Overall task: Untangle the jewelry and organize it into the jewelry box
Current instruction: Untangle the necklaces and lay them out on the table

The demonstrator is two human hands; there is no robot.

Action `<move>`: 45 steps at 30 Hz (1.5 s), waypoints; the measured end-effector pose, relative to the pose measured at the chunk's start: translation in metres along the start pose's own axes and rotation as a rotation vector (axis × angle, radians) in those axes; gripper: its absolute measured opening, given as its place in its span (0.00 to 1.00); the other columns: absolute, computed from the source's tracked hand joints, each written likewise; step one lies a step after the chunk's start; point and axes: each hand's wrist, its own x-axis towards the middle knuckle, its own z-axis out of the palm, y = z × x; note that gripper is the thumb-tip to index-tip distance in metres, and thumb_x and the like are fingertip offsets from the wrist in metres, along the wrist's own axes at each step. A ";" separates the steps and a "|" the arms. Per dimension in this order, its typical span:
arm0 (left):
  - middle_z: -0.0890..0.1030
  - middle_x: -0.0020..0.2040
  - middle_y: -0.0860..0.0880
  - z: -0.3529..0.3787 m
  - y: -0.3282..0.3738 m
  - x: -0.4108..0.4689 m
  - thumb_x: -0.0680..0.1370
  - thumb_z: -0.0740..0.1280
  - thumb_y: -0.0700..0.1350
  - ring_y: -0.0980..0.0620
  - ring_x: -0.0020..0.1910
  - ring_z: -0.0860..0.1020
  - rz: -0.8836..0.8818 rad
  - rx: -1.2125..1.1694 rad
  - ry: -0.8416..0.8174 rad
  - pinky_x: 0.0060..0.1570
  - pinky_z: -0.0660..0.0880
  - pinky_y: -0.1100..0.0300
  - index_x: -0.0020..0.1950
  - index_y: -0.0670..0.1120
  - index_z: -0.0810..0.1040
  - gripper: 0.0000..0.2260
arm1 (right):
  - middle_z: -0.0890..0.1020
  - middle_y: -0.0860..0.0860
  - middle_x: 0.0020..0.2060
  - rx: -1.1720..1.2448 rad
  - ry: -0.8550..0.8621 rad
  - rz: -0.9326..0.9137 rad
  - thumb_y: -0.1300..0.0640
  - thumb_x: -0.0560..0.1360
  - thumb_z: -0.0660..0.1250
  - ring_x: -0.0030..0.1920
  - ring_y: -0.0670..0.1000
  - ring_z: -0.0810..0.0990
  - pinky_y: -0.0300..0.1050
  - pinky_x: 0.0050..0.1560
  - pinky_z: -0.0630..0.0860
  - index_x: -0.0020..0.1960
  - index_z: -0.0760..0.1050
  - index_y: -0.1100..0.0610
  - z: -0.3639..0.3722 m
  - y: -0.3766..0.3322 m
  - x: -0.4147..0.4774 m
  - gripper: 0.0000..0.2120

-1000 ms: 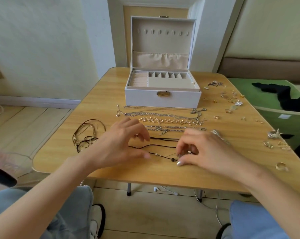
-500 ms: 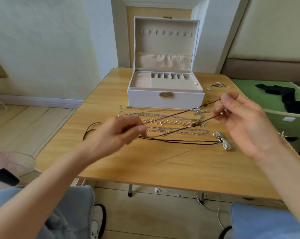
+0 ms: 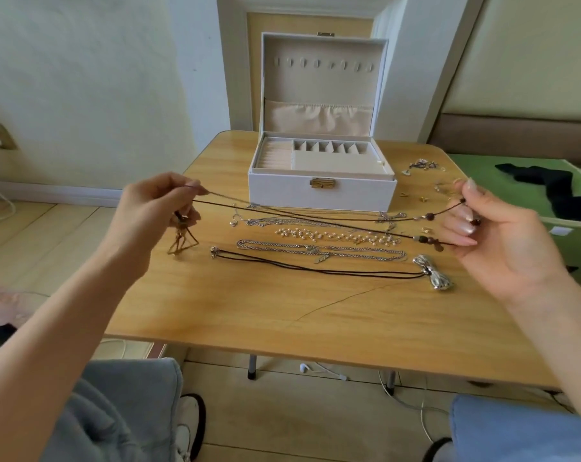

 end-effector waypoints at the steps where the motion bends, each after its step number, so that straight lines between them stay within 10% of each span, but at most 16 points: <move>1: 0.70 0.25 0.55 0.000 0.002 0.000 0.78 0.63 0.39 0.57 0.26 0.73 -0.028 -0.060 -0.004 0.28 0.72 0.68 0.42 0.44 0.79 0.07 | 0.66 0.47 0.25 -0.112 -0.018 0.000 0.63 0.76 0.59 0.24 0.44 0.63 0.33 0.22 0.60 0.43 0.72 0.57 -0.002 -0.002 0.000 0.05; 7: 0.65 0.27 0.52 0.010 0.016 -0.014 0.65 0.65 0.37 0.60 0.20 0.60 -0.282 -0.495 -0.475 0.19 0.53 0.69 0.40 0.45 0.73 0.07 | 0.76 0.47 0.23 -1.340 -0.295 0.147 0.61 0.72 0.70 0.23 0.43 0.73 0.34 0.24 0.69 0.43 0.78 0.56 -0.006 -0.002 -0.004 0.02; 15: 0.82 0.43 0.38 0.047 0.013 -0.034 0.73 0.55 0.42 0.56 0.23 0.65 -0.430 -0.602 -0.729 0.22 0.63 0.68 0.42 0.40 0.73 0.08 | 0.79 0.44 0.34 -1.664 -0.464 0.016 0.51 0.68 0.73 0.34 0.38 0.74 0.35 0.38 0.71 0.36 0.78 0.46 0.007 0.011 -0.011 0.05; 19: 0.82 0.51 0.36 0.057 0.017 -0.038 0.76 0.53 0.43 0.56 0.22 0.64 -0.421 -0.525 -0.821 0.20 0.61 0.68 0.51 0.36 0.75 0.16 | 0.79 0.41 0.40 -1.331 -0.354 -0.356 0.47 0.66 0.69 0.37 0.43 0.76 0.36 0.39 0.74 0.43 0.78 0.44 0.030 0.013 -0.019 0.06; 22: 0.84 0.38 0.44 0.065 0.024 -0.044 0.77 0.51 0.44 0.57 0.20 0.64 -0.418 -0.441 -0.875 0.22 0.55 0.65 0.57 0.36 0.72 0.17 | 0.81 0.45 0.49 -0.891 -0.436 -0.145 0.43 0.64 0.70 0.34 0.49 0.81 0.43 0.32 0.78 0.56 0.75 0.47 0.056 0.025 -0.030 0.22; 32: 0.81 0.33 0.51 0.067 0.030 -0.045 0.77 0.58 0.49 0.59 0.24 0.70 -0.316 -0.323 -0.928 0.24 0.66 0.69 0.57 0.39 0.72 0.16 | 0.80 0.53 0.26 -1.055 -0.461 -0.236 0.51 0.69 0.72 0.28 0.47 0.77 0.41 0.35 0.76 0.44 0.81 0.48 0.057 0.039 -0.020 0.04; 36: 0.82 0.51 0.40 0.058 0.023 -0.039 0.73 0.63 0.42 0.55 0.33 0.77 -0.328 -0.291 -0.925 0.30 0.72 0.67 0.59 0.38 0.72 0.15 | 0.73 0.51 0.20 -0.955 -0.430 -0.203 0.46 0.68 0.67 0.24 0.48 0.67 0.32 0.28 0.65 0.39 0.83 0.54 0.050 0.026 -0.015 0.12; 45: 0.82 0.42 0.46 0.055 0.015 -0.041 0.70 0.70 0.45 0.57 0.32 0.71 -0.164 -0.071 -0.804 0.30 0.68 0.69 0.49 0.42 0.77 0.10 | 0.67 0.52 0.18 -0.740 -0.461 -0.133 0.51 0.71 0.65 0.20 0.46 0.62 0.28 0.27 0.66 0.43 0.82 0.59 0.046 0.014 -0.017 0.12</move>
